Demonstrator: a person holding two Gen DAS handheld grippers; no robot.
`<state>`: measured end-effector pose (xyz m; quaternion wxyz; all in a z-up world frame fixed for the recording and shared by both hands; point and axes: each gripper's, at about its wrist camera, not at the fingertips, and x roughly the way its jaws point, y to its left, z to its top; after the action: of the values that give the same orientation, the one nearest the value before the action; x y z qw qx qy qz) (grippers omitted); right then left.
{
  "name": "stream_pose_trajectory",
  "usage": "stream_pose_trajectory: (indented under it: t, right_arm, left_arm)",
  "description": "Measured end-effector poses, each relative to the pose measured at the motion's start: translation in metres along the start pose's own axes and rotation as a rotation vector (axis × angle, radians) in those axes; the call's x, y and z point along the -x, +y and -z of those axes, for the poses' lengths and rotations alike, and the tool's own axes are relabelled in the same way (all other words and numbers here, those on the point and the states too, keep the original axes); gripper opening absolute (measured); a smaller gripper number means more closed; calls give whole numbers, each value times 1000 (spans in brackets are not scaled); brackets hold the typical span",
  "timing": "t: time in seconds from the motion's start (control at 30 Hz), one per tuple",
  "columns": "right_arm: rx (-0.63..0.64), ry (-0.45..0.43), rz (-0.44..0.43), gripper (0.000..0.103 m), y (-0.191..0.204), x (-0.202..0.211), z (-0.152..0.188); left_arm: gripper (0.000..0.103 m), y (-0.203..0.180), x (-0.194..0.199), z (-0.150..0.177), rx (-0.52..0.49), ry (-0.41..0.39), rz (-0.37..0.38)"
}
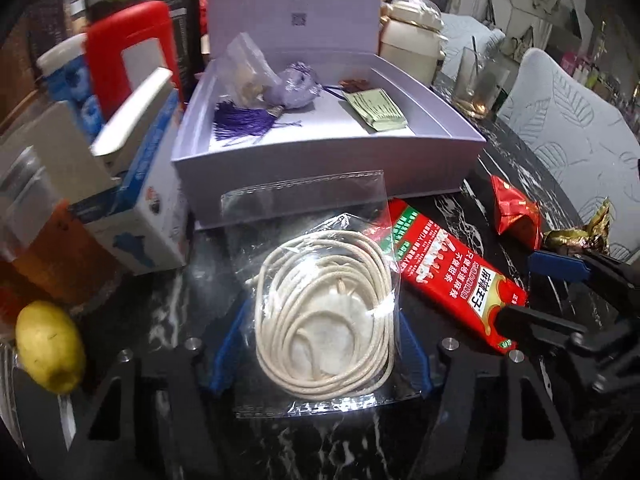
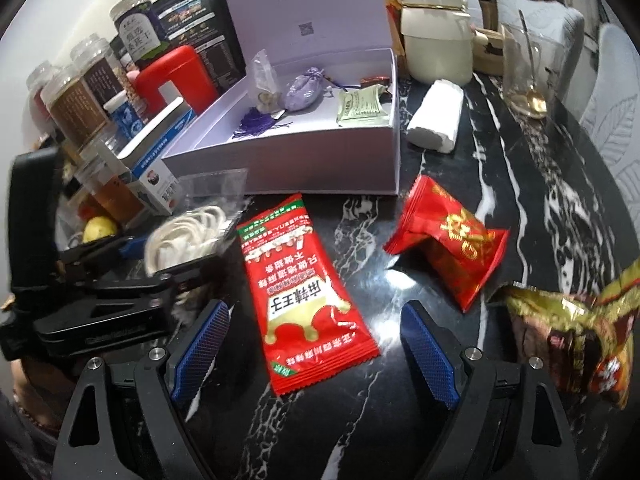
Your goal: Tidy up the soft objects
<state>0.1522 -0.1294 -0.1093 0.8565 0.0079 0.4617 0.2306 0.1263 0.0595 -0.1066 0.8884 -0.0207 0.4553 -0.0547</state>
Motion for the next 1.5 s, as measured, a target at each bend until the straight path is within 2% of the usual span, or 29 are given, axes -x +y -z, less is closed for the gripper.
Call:
stream_pose_trajectory:
  t: [0.1, 0.23, 0.43, 0.63, 0.7, 0.77, 0.87, 0.97, 1.13, 1.37, 1.5]
  right_arm:
    - [37, 16, 29, 89, 3, -5, -4]
    - [64, 65, 27, 90, 7, -21, -10]
    - [123, 77, 54, 90, 20, -32, -21]
    - [190, 69, 88, 89, 35, -39, -17]
    - [201, 58, 109, 80, 37, -39, -15]
    - [209, 42, 142, 57, 39, -39, -15]
    - [217, 34, 145, 50, 39, -37, -13]
    - [210, 24, 154, 47, 42, -35, -9]
    - [130, 7, 80, 46, 38, -21, 1]
    - [88, -28, 76, 46, 42, 4, 22]
    - [76, -35, 46, 46, 48, 16, 35]
  left_arm:
    - [67, 5, 8, 4, 11, -8, -5]
    - [67, 12, 11, 7, 38, -9, 11]
    - [67, 20, 12, 10, 71, -7, 25]
    - [67, 25, 18, 11, 86, -24, 26]
    - [67, 26, 20, 12, 88, -29, 27]
    - [67, 26, 23, 15, 89, -33, 31]
    - [67, 26, 28, 19, 91, -37, 40]
    - [67, 26, 34, 24, 96, -43, 38]
    - [67, 29, 44, 35, 107, -52, 22]
    - [67, 24, 58, 48, 106, -65, 25]
    - [67, 17, 68, 55, 96, -75, 24]
